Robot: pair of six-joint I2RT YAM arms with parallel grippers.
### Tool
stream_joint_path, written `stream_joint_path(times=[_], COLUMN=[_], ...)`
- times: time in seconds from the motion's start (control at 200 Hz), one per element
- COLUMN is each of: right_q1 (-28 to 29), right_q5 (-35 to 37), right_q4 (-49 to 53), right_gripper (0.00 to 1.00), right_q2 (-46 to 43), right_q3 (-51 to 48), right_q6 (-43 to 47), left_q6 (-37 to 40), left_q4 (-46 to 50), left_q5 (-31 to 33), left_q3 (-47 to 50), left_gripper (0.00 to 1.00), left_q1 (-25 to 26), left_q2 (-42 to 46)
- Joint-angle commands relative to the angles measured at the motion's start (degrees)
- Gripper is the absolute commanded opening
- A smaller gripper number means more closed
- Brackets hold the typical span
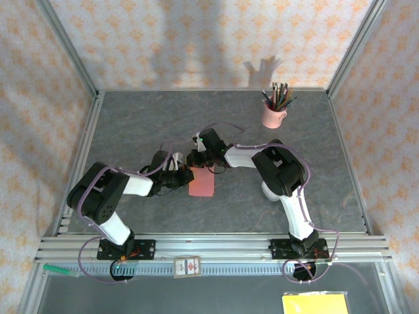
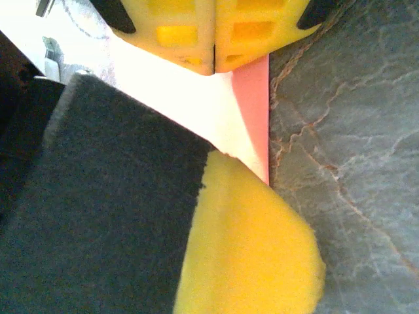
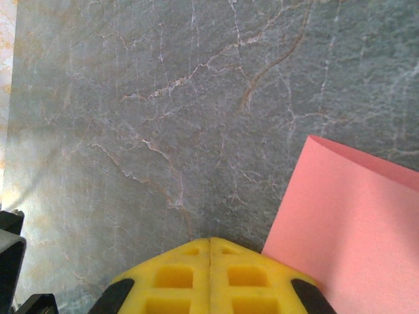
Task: Fold a paper plane with a square sheet of paper (pick it up from the middle)
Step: First fold the square sheet of paper in half at the center of the table.
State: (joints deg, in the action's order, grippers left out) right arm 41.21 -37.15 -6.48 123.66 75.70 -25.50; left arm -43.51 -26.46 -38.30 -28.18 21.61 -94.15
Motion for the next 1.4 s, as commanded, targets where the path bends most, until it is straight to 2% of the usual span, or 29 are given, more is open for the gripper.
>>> stream_joint_path(times=[0.0,0.736,1.071,1.256,1.396], right_q1=[-0.78,-1.14,-1.13,-1.13,-1.13], right_q5=[5.11,6.27,5.7,3.15,0.91], right_q4=[6.89,10.42,10.78,10.87,11.76], right_gripper=[0.0,0.0,0.0,0.0,0.0], right_q2=[2.2,4.13,4.16,2.73,0.67], right_q3=[-1.45,0.53,0.57,0.68,2.15], right_q6=[0.02,0.8,1.91,5.08,7.38], left_q6=[2.44,0.38,-2.05,-7.2,-10.37], left_q4=[4.18,10.54,12.83,7.0,2.81], left_q5=[-0.2,0.16,0.67,3.1,5.31], left_q3=[1.66,11.05,13.21,11.65,10.67], left_gripper=[0.0,0.0,0.0,0.0,0.0], left_q1=[-0.18,6.7,9.95,8.94,6.77], left_q2=[0.14,8.22,15.32,24.23,23.08])
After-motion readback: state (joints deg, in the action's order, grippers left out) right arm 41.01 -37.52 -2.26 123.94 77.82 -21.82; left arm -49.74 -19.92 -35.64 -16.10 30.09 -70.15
